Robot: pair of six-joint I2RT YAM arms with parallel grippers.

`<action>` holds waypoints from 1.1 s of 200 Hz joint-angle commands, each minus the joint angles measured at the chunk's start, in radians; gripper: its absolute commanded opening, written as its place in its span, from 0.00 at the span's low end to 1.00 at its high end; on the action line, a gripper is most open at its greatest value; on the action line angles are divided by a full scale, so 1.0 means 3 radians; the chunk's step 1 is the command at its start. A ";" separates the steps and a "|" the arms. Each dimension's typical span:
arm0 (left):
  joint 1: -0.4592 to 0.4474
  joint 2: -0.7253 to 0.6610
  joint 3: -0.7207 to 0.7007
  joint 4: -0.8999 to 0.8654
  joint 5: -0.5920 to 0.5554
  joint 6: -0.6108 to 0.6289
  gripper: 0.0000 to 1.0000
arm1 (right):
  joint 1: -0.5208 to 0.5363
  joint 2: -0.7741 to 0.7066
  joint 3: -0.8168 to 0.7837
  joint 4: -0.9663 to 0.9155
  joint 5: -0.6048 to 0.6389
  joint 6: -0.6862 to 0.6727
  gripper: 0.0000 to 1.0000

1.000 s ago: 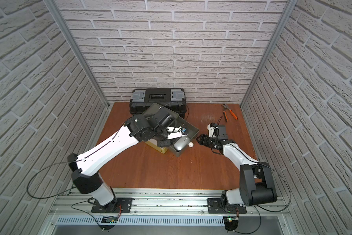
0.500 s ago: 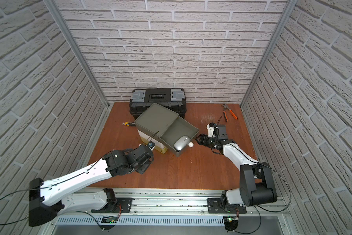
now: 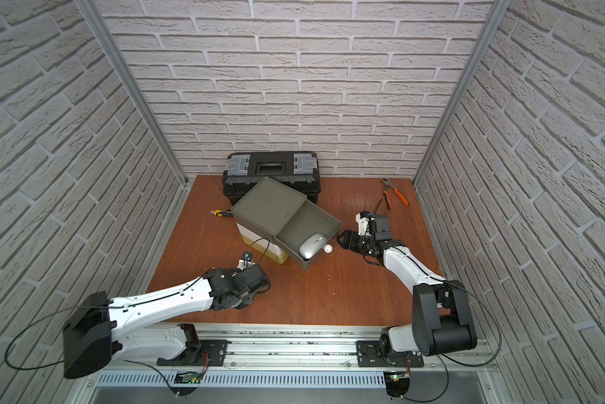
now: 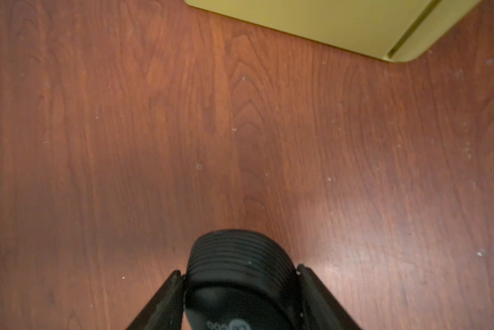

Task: Take the mice out of the drawer
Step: Place the mouse at the center of the board.

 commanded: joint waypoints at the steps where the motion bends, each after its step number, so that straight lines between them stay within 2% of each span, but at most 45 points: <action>1: -0.0103 0.0187 -0.0078 0.0383 0.0044 0.0030 0.47 | 0.0013 0.0016 0.0059 0.0063 -0.0012 -0.0050 0.70; 28: -0.0129 0.0437 -0.0112 0.0621 0.0132 0.0158 0.51 | 0.0013 0.0051 0.0048 0.0073 -0.0021 -0.0050 0.70; 34: -0.0129 0.0493 -0.0114 0.0644 0.0151 0.0150 0.55 | 0.0014 0.0044 0.0043 0.0072 -0.0018 -0.0052 0.70; 46: -0.0134 0.0578 -0.0084 0.0622 0.0166 0.0146 0.73 | 0.0013 0.0042 0.0037 0.0080 -0.0005 -0.0053 0.69; 84: -0.0135 0.0510 0.0455 -0.0092 -0.0054 0.0266 0.93 | 0.0013 0.0097 0.0028 0.0115 -0.0021 -0.0041 0.69; 114: -0.0161 0.0278 0.1504 -0.0865 -0.0169 0.0713 0.95 | 0.0013 0.0126 0.0028 0.0138 -0.0057 -0.0024 0.69; 134: -0.0157 0.0261 0.2229 -0.1178 -0.0017 0.1186 0.98 | 0.0013 0.0117 0.0008 0.0162 -0.0053 -0.0019 0.69; 155: -0.0156 0.0457 0.2880 -0.1305 0.0218 0.1804 0.98 | 0.0013 0.0145 0.0011 0.0182 -0.0075 -0.0001 0.69; 173: -0.0019 0.0658 0.3141 -0.1150 0.0573 0.2374 0.98 | 0.0016 0.0153 0.0017 0.0202 -0.0105 0.0012 0.69; 198: 0.0371 0.0984 0.3227 -0.0773 0.1519 0.3039 0.96 | 0.0013 0.0102 0.0012 0.0186 -0.0098 0.0009 0.69; 207: 0.0436 0.1126 0.3281 -0.0702 0.1627 0.3232 0.95 | 0.0014 0.0075 0.0012 0.0183 -0.0102 0.0013 0.69; 220: 0.0507 0.1343 0.3451 -0.0696 0.1719 0.3434 0.89 | 0.0015 0.0040 0.0009 0.0163 -0.0101 -0.0003 0.69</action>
